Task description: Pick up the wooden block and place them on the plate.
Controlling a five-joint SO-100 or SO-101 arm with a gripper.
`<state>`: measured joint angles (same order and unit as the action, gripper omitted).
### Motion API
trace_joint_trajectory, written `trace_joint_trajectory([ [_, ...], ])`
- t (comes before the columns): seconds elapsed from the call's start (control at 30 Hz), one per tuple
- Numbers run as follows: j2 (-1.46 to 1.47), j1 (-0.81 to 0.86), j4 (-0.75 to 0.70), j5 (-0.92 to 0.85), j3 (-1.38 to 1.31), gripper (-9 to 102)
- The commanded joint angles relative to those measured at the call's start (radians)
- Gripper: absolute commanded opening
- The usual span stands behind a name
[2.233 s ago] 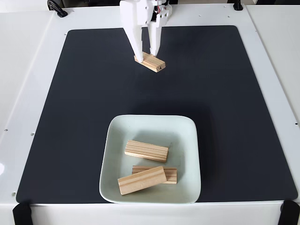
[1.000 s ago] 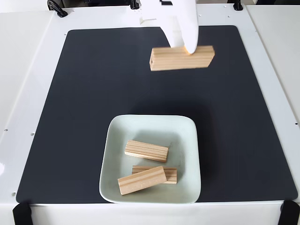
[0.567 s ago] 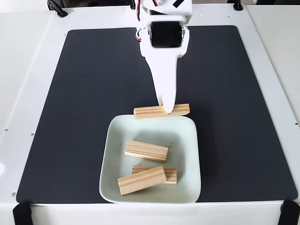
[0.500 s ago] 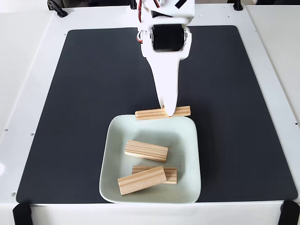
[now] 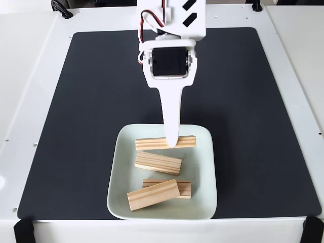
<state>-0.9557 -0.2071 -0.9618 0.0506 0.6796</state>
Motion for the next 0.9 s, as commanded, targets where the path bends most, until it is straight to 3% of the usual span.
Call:
trace_joint_trajectory([
  [0.0,0.017,0.025,-0.006,0.003,-0.081,-1],
  [0.3,0.040,0.043,-0.023,0.002,-0.067,0],
  [0.63,0.034,0.035,-0.140,0.002,-0.067,40],
  [0.87,0.031,0.029,-0.140,0.002,-0.081,43],
])
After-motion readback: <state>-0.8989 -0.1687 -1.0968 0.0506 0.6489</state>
